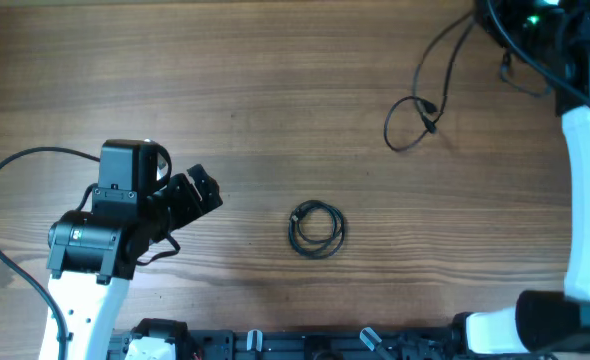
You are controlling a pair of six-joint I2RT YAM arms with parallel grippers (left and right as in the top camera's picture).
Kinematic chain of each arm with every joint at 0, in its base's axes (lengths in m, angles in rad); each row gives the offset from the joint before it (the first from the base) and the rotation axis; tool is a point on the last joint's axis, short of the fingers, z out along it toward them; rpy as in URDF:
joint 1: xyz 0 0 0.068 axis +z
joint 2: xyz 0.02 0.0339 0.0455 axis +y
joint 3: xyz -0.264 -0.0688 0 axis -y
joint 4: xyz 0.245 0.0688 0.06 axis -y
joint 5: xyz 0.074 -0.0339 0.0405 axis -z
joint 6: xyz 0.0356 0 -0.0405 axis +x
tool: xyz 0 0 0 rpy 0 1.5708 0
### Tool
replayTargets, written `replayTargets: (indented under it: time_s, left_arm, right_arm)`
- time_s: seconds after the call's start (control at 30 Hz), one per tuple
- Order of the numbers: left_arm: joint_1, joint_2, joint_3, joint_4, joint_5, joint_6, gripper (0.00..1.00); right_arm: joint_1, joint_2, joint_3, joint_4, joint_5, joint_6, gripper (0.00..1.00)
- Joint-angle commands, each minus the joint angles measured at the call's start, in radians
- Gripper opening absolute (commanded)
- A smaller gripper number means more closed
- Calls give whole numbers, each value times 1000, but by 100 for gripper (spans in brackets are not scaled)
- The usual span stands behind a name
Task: Untangle cables
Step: 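Carry the cable to the upper right corner with the right gripper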
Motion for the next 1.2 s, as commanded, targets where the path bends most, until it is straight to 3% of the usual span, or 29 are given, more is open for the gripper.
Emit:
replayTargets:
  time_s: [0.0,0.17,0.57,0.73,1.07,1.1,1.13,1.17]
  left_arm:
    - [-5,2,1,0,-13,-6,100]
    - [-5,2,1,0,-13,-6,100]
    - [-5,2,1,0,-13,-6,100]
    - [-5,2,1,0,-13,-6,100]
    - [-5,2,1,0,-13,-6,100]
    - [-5,2,1,0,-13,-6,100]
    - [-5,2,1,0,-13,-6,100]
    - [-5,2,1,0,-13,-6,100]
  right_arm:
    - [-3,19,7,51,-143,-43,4]
    - [-124,33,7,54,154,-147,4]
    - [-526,370,7,158,201,-257,4]
    - [-584,402,7,188,361,-203,4]
    - [-595,478,7,321,282,-193,8]
    - [-595,489,7,320,282,-201,19]
    - [-595,498,7,312,283,-216,58]
    - [-595,509,7,294,287,-229,86]
